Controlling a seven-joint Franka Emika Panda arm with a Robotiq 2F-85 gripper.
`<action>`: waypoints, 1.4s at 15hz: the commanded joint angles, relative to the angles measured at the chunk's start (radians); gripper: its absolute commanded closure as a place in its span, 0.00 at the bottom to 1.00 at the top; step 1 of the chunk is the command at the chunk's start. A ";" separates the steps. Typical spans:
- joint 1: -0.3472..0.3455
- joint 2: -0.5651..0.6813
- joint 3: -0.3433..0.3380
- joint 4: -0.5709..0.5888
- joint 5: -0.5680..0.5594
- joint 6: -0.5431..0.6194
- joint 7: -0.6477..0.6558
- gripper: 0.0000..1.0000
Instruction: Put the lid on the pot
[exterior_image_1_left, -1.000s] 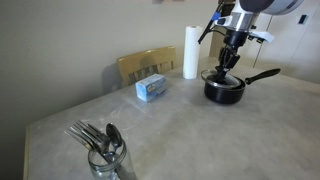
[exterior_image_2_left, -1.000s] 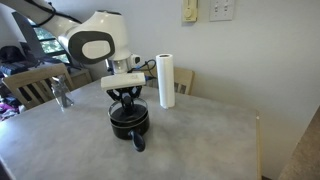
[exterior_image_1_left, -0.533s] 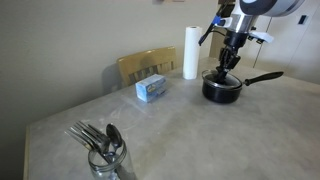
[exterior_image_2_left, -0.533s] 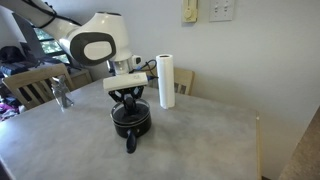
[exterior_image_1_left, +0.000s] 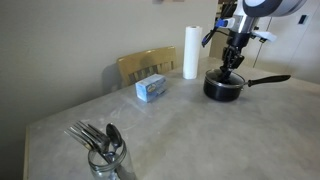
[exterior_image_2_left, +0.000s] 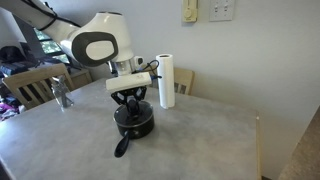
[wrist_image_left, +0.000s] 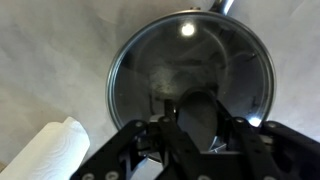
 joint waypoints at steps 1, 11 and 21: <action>-0.012 -0.016 0.003 -0.022 -0.007 0.010 -0.013 0.85; 0.006 -0.099 0.025 -0.035 0.014 -0.040 0.007 0.00; 0.065 -0.146 0.017 -0.031 0.001 -0.021 0.100 0.00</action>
